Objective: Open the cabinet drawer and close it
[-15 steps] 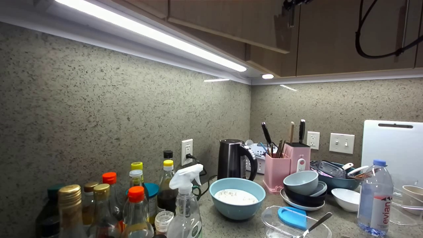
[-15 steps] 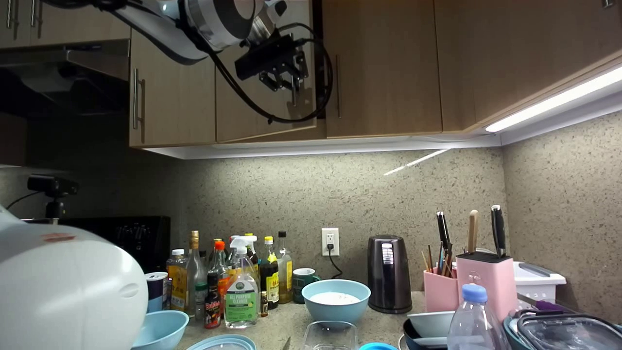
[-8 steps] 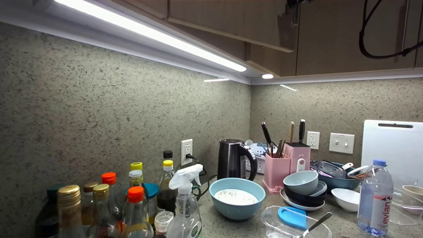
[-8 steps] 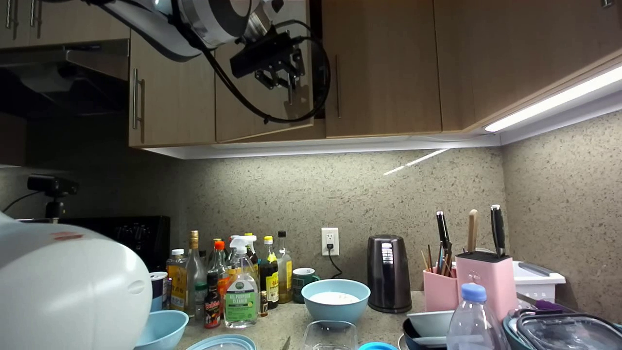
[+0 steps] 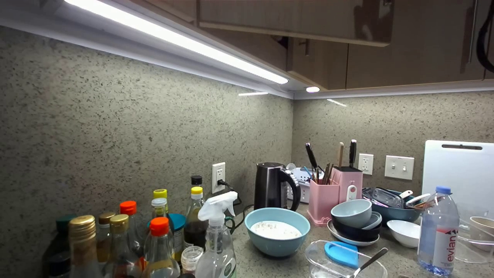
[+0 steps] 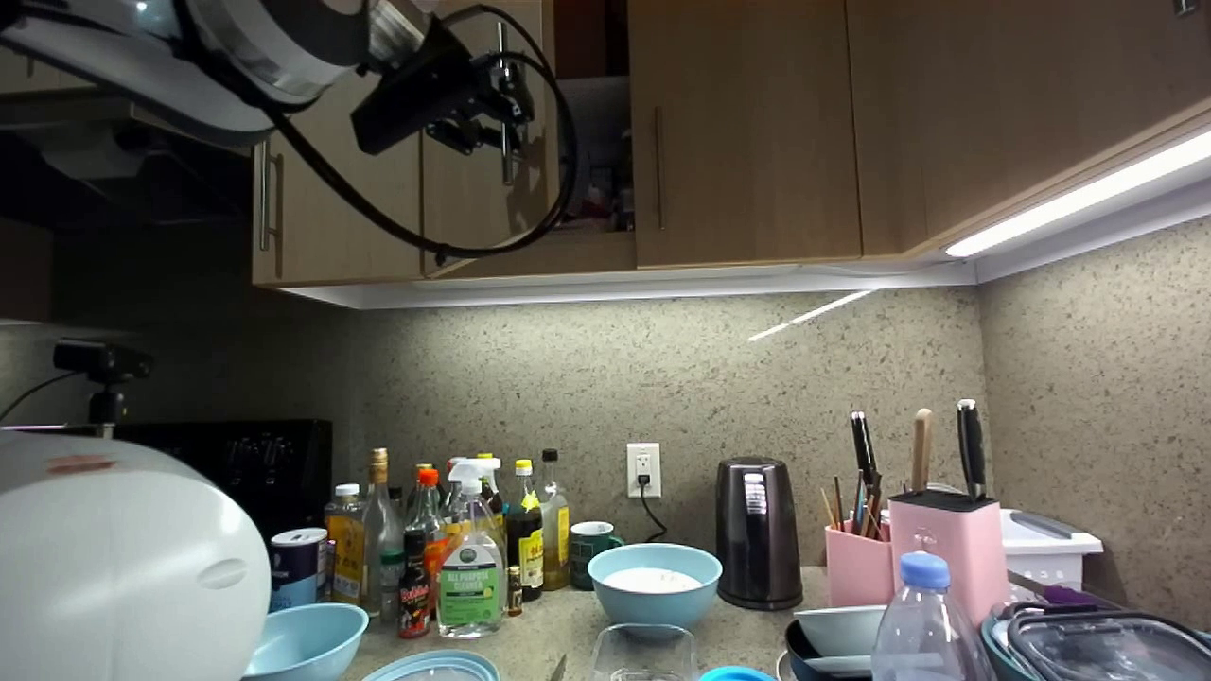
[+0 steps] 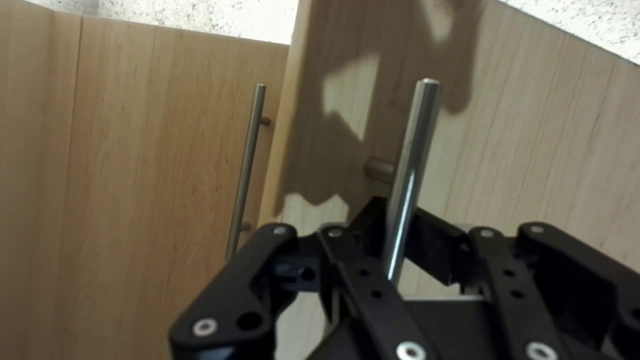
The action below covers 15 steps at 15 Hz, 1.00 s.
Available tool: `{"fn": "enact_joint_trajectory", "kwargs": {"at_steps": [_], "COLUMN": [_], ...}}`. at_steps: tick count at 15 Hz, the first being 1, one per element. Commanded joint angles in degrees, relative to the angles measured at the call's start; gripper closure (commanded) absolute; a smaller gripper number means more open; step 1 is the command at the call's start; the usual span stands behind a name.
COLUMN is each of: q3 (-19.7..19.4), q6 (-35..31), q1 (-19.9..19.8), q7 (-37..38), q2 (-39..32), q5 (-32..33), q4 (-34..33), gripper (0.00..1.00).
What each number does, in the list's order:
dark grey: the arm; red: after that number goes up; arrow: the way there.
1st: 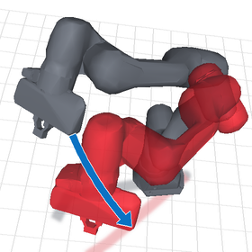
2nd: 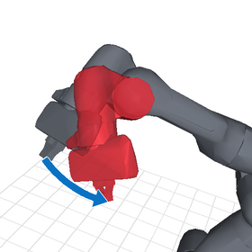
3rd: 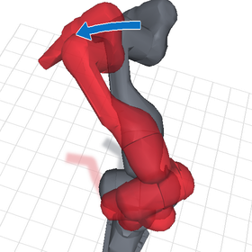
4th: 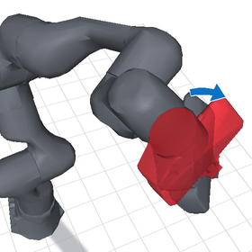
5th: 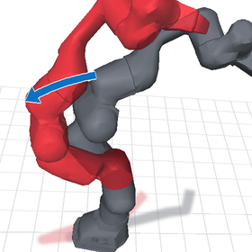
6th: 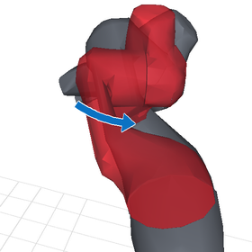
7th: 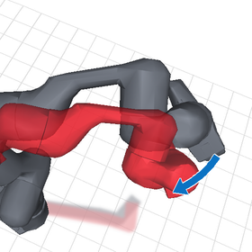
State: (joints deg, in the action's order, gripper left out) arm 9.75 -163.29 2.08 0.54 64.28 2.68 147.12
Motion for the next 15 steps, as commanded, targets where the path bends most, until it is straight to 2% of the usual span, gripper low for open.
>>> {"fn": "enact_joint_trajectory", "kwargs": {"at_steps": [1,4,5,7,9,12,15], "q3": [0.59,1.16,1.15,2.58,2.63,2.88,2.50], "q6": [0.16,0.09,0.02,0.19,0.79,1.15,1.65], "q1": [-0.14,-0.26,-0.27,2.54,6.29,9.67,10.82], "q7": [0.87,1.33,1.33,-0.15,-2.71,-5.10,-5.22], "q2": [1.43,2.67,2.61,3.37,5.08,6.55,8.19], "q5": [0.34,0.33,0.32,0.89,1.38,1.89,1.85], "q4": [0.66,1.36,1.36,2.14,3.71,4.66,5.25], "gripper": [0.90,0.90,0.95,0.95,0.95,0.95,0.95]}}
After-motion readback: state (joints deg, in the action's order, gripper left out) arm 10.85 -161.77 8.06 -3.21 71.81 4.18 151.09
